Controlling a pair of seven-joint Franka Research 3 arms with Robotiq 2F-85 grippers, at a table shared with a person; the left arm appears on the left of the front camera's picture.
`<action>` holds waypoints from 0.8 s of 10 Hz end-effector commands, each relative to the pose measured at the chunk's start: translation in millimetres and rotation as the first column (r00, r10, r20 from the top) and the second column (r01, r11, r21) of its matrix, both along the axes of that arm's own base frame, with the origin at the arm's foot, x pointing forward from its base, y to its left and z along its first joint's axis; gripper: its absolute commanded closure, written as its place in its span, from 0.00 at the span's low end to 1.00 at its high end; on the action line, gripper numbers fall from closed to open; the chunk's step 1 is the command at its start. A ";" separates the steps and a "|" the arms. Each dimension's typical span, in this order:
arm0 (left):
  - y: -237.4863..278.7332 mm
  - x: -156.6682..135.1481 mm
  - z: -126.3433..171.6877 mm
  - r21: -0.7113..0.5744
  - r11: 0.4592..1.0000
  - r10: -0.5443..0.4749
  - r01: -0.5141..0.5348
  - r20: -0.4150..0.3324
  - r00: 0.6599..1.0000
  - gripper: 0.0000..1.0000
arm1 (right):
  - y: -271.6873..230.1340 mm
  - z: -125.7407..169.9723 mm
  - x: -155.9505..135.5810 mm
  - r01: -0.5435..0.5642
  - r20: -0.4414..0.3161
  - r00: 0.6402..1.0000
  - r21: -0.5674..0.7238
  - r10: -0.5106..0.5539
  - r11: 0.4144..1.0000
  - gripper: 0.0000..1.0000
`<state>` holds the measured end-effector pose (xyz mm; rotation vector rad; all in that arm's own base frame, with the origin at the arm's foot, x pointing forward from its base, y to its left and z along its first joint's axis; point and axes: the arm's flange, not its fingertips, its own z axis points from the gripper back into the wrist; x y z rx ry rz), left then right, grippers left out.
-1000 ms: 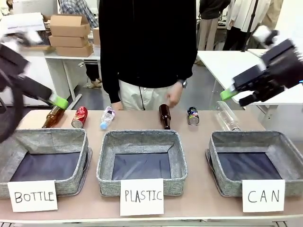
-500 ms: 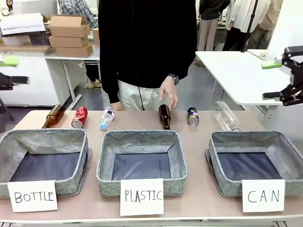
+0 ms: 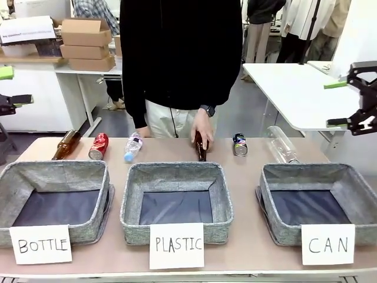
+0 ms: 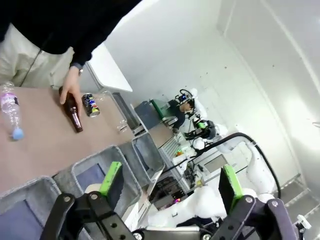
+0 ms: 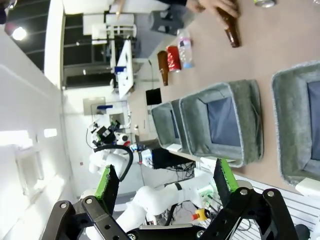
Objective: Sort the can waste into the basket.
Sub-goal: Pick up the can waste from the table and place it in the right Fabric basket.
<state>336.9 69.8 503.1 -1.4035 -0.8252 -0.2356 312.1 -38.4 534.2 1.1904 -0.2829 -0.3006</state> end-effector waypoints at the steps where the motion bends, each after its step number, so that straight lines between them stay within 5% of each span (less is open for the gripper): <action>1: -1.9 -3.6 9.6 0.004 1.000 0.011 -0.011 0.029 1.000 0.00 | -0.8 1.7 2.2 -0.009 0.028 1.000 0.018 0.009 1.000 0.00; 2: 0.0 0.0 0.0 0.000 1.000 0.000 0.000 0.000 1.000 0.00 | -0.8 1.7 2.2 -0.009 0.028 1.000 0.018 0.009 1.000 0.00; 3: -20.8 1.8 18.6 0.279 0.958 -0.067 0.062 0.010 0.998 0.00 | -0.8 1.7 2.2 -0.009 0.028 1.000 0.018 0.009 1.000 0.00; 4: -37.9 29.0 22.9 0.521 0.853 0.000 0.025 -0.047 0.999 0.00 | -0.8 1.7 2.2 -0.009 0.028 1.000 0.018 0.009 1.000 0.00; 7: -63.2 109.1 3.7 0.808 0.589 0.126 0.026 -0.123 0.984 0.00 | -0.8 1.7 2.2 -0.009 0.028 1.000 0.018 0.009 1.000 0.00; 8: -70.2 122.9 1.7 0.754 0.657 0.194 0.006 -0.177 0.965 0.00 | -0.8 1.7 2.2 -0.009 0.028 1.000 0.018 0.009 1.000 0.00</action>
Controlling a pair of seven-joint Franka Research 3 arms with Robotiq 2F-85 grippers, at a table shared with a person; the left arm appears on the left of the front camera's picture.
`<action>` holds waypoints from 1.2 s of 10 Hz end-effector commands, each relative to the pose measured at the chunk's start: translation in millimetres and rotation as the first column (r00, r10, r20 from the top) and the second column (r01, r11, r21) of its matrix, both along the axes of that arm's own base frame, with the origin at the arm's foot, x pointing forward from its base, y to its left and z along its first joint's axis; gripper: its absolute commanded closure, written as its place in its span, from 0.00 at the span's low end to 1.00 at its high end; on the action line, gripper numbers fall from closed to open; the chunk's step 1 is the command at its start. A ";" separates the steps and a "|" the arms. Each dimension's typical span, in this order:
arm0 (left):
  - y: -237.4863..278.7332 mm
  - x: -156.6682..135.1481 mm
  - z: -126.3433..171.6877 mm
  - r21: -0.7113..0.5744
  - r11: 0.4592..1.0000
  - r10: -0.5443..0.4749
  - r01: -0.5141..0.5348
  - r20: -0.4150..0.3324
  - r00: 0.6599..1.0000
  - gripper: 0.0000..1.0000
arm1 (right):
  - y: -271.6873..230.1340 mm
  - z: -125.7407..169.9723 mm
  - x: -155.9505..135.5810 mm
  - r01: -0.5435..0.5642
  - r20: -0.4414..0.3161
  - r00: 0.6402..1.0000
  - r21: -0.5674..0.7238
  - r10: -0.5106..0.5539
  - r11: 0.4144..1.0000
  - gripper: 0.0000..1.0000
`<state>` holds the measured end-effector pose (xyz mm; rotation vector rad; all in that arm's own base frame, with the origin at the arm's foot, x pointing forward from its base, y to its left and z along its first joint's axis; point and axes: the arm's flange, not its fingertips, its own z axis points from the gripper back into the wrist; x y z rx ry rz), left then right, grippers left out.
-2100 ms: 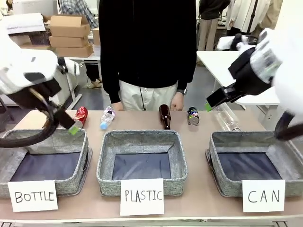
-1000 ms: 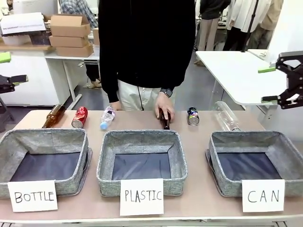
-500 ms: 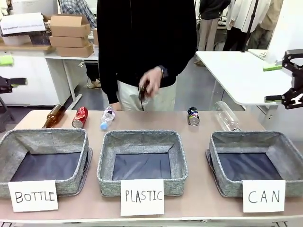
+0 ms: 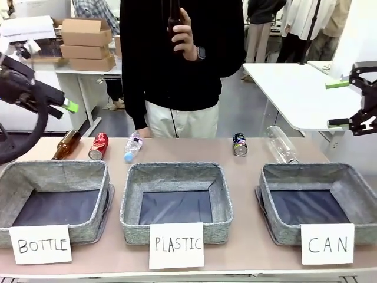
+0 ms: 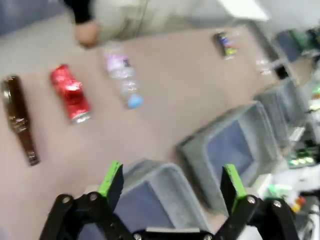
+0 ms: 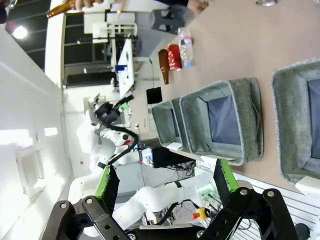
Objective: Sort the can waste into the basket.
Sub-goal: Pick up the can waste from the table and place it in the right Fabric basket.
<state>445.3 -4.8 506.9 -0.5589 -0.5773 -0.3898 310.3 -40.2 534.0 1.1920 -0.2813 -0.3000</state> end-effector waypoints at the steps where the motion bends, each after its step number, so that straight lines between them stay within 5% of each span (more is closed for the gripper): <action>1: 4.3 -24.2 10.6 -0.084 0.994 -0.060 0.064 0.040 0.997 0.00 | 1.0 1.9 4.1 -0.008 0.029 1.000 0.017 0.007 1.000 0.00; 2: 0.0 0.0 0.0 0.000 1.000 0.000 0.000 0.000 1.000 0.00 | 1.0 1.9 4.1 -0.008 0.029 1.000 0.017 0.007 1.000 0.00; 3: 9.6 -33.6 30.5 -0.142 0.983 -0.107 0.114 0.051 0.993 0.00 | 1.0 1.9 4.1 -0.008 0.029 1.000 0.017 0.007 1.000 0.00; 5: 69.5 -149.0 121.9 -0.118 0.992 -0.005 0.038 0.267 0.964 0.00 | 1.0 1.9 4.1 -0.008 0.029 1.000 0.017 0.007 1.000 0.00; 7: 113.8 -231.8 163.6 -0.114 0.989 0.119 -0.090 0.289 0.950 0.00 | 1.0 1.9 4.1 -0.008 0.029 1.000 0.017 0.007 1.000 0.00; 10: 133.6 -262.6 149.3 -0.107 0.983 0.167 -0.149 0.188 0.968 0.00 | 1.0 1.9 4.1 -0.008 0.029 1.000 0.017 0.007 1.000 0.00; 11: 130.7 -273.2 173.0 -0.111 0.985 0.164 -0.135 0.317 0.934 0.00 | 1.0 1.9 4.1 -0.008 0.029 1.000 0.017 0.007 1.000 0.00; 12: 130.7 -273.2 173.0 -0.111 0.985 0.164 -0.135 0.317 0.934 0.00 | 1.0 1.9 4.1 -0.008 0.029 1.000 0.017 0.007 1.000 0.00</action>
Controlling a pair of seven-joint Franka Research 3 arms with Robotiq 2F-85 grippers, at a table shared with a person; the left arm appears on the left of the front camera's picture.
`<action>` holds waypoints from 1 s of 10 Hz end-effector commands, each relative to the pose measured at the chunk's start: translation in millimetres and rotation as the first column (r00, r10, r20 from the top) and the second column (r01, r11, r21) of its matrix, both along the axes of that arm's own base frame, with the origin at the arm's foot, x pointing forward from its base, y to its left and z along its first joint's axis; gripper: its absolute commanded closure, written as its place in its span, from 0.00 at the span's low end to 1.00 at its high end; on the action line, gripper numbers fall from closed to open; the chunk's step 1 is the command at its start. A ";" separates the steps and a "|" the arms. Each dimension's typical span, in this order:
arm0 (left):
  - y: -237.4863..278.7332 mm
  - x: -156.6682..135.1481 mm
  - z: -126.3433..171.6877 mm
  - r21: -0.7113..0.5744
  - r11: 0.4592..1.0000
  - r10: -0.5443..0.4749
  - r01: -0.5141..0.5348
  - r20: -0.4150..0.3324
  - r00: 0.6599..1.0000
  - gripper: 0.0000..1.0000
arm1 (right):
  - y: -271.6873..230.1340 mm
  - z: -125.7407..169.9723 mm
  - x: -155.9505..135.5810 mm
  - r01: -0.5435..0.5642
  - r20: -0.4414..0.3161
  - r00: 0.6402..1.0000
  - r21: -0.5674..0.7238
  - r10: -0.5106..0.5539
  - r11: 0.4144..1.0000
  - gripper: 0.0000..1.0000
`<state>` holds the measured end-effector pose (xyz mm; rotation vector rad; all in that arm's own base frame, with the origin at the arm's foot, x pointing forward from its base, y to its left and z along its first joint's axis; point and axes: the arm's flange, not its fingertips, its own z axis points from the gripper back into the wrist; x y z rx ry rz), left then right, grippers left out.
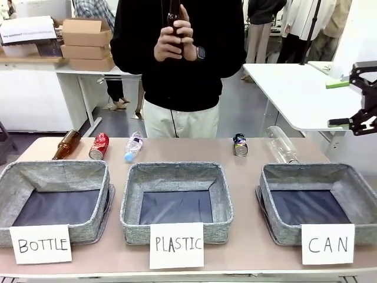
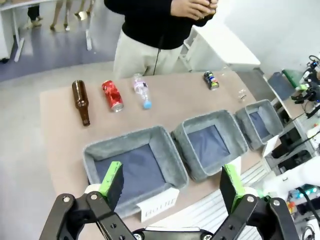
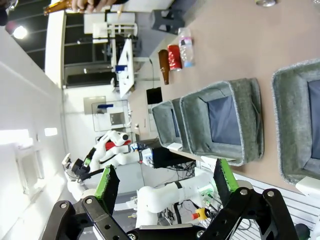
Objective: Sort the can waste into the basket.
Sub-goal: Pick up the can waste from the table and place it in the right Fabric basket.
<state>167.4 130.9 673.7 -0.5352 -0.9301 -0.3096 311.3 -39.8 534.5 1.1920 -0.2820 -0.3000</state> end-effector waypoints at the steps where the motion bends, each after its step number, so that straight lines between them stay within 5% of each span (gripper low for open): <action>1: -5.0 4.6 6.2 -0.002 1.000 0.001 -0.001 0.024 1.000 0.00 | 0.6 1.4 3.1 -0.008 0.028 1.000 0.017 0.008 1.000 0.00; 10: -5.0 4.6 6.2 -0.002 1.000 0.001 -0.001 0.024 1.000 0.00 | 0.6 1.4 3.1 -0.008 0.028 1.000 0.017 0.008 1.000 0.00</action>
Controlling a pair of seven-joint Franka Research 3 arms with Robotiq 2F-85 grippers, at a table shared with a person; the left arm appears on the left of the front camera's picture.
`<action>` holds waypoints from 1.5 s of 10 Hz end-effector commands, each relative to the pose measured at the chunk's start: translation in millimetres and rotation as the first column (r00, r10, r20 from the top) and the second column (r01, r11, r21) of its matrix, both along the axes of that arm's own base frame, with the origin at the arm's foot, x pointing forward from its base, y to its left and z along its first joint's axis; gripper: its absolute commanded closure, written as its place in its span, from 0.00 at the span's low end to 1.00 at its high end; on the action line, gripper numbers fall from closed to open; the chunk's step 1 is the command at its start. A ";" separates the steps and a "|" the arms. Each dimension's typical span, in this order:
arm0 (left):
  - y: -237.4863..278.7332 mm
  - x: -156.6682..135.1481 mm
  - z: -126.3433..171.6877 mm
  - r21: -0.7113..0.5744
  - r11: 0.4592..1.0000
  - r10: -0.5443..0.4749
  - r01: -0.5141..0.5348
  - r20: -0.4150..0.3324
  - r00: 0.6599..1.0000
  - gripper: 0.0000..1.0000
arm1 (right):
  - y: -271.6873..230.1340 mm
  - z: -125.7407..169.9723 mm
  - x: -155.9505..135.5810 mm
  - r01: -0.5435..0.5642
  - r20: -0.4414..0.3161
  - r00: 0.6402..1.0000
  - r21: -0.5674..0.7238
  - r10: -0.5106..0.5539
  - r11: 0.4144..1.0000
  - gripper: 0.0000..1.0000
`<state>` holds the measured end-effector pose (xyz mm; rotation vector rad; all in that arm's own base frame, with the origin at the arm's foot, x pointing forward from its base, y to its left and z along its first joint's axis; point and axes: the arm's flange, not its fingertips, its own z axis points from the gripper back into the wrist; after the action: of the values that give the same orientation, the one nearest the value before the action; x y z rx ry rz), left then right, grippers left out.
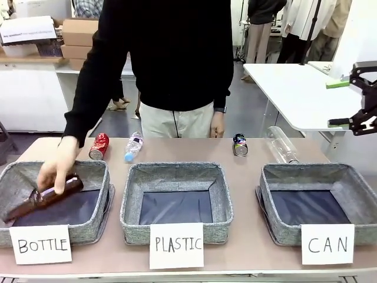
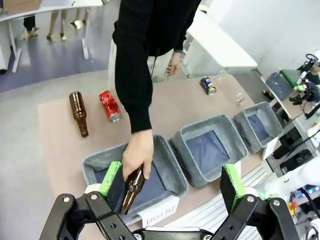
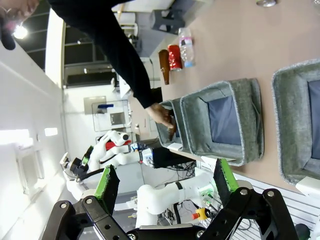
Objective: Sort the can waste into the basket.
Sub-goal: Pick up the can waste from the table and place it in the right Fabric basket.
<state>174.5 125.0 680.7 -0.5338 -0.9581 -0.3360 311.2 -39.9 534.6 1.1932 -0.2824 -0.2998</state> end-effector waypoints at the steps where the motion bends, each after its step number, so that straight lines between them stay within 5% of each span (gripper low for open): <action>1: 0.9 -2.4 -0.8 -0.007 1.000 0.017 -0.017 -0.010 1.000 0.00 | 0.7 1.3 3.2 -0.008 0.027 1.000 0.015 0.008 1.000 0.00; 8: -0.1 -1.5 0.8 -0.006 1.000 0.000 0.000 0.003 1.000 0.00 | 0.7 1.3 3.2 -0.008 0.027 1.000 0.015 0.008 1.000 0.00; 10: -44.2 100.0 -17.4 0.117 0.986 -0.105 0.122 -0.143 0.984 0.00 | 0.7 1.3 3.2 -0.008 0.027 1.000 0.015 0.008 1.000 0.00; 12: -82.0 217.1 -68.7 0.164 0.977 -0.078 0.136 -0.318 0.945 0.00 | 0.7 1.3 3.2 -0.008 0.027 1.000 0.015 0.008 1.000 0.00; 15: -147.5 292.4 -172.2 0.284 0.951 0.007 0.119 -0.406 0.914 0.00 | 0.7 1.3 3.2 -0.008 0.027 1.000 0.015 0.008 1.000 0.00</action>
<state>451.5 -17.1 503.5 -0.3568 -0.4879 -0.4051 312.1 -39.8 534.8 1.1914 -0.2817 -0.2999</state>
